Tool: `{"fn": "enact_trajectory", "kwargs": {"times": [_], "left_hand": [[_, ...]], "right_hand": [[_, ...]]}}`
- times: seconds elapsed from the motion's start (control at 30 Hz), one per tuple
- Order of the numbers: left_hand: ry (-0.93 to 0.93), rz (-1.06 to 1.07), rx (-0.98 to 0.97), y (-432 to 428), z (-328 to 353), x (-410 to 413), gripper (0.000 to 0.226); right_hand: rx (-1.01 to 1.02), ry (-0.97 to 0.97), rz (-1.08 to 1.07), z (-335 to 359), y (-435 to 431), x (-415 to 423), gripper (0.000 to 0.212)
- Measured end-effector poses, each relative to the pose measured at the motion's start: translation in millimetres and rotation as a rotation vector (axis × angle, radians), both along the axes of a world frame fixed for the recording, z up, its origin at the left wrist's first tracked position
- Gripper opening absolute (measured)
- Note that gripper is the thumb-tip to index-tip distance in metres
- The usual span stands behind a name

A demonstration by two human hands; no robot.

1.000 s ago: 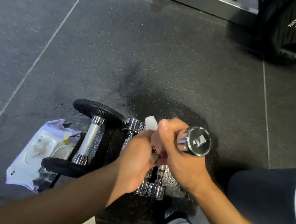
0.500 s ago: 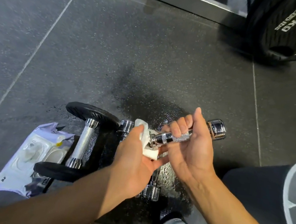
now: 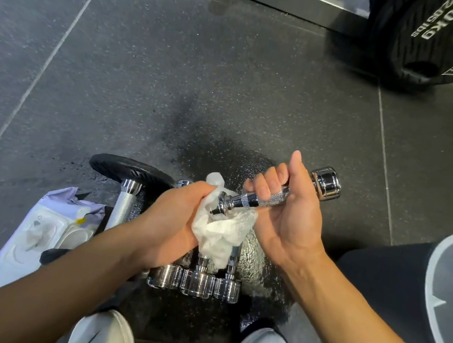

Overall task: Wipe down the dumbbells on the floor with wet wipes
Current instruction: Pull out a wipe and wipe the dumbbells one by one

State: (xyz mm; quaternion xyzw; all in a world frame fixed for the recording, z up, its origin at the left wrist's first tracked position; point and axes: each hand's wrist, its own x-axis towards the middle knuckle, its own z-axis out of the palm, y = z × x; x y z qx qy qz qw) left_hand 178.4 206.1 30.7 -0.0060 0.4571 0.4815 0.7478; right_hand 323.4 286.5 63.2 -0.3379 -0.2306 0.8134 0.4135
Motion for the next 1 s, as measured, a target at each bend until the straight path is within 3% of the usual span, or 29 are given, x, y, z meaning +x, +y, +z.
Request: {"fn": "enact_trajectory", "kwargs": {"times": [0.2,0.33,0.47,0.63,0.7,0.77,0.87,0.93,1.0], "left_hand": [[-0.137,-0.167,-0.085,3,15,1,0.05],[-0.089,-0.326,-0.105,4,14,-2,0.043],[0.3,-0.217,0.007,0,16,15,0.039],[0.909,-0.037,0.322,-16,6,28,0.019],[1.159,-0.078,0.531,-24,7,22,0.011],[1.292,-0.297,0.708,-26,10,14,0.019],[1.263,-0.575,0.611,-18,12,1,0.022],[1.085,-0.494,0.538,-15,13,3,0.019],[0.795,-0.296,0.372,-7,10,12,0.014]], "right_hand": [[0.114,-0.003,0.107,0,0,1,0.041],[0.258,-0.034,0.173,0,-3,1,0.044],[0.306,-0.061,0.181,1,-8,-5,0.045],[0.04,-0.037,0.053,8,-7,-10,0.041],[-0.136,0.027,-0.007,8,-3,-9,0.041],[-0.241,0.052,-0.026,5,0,-7,0.041],[-0.284,-0.022,-0.002,0,3,-3,0.041],[-0.337,-0.021,0.009,-5,4,-1,0.04],[-0.372,0.045,0.042,-9,5,1,0.04]]}}
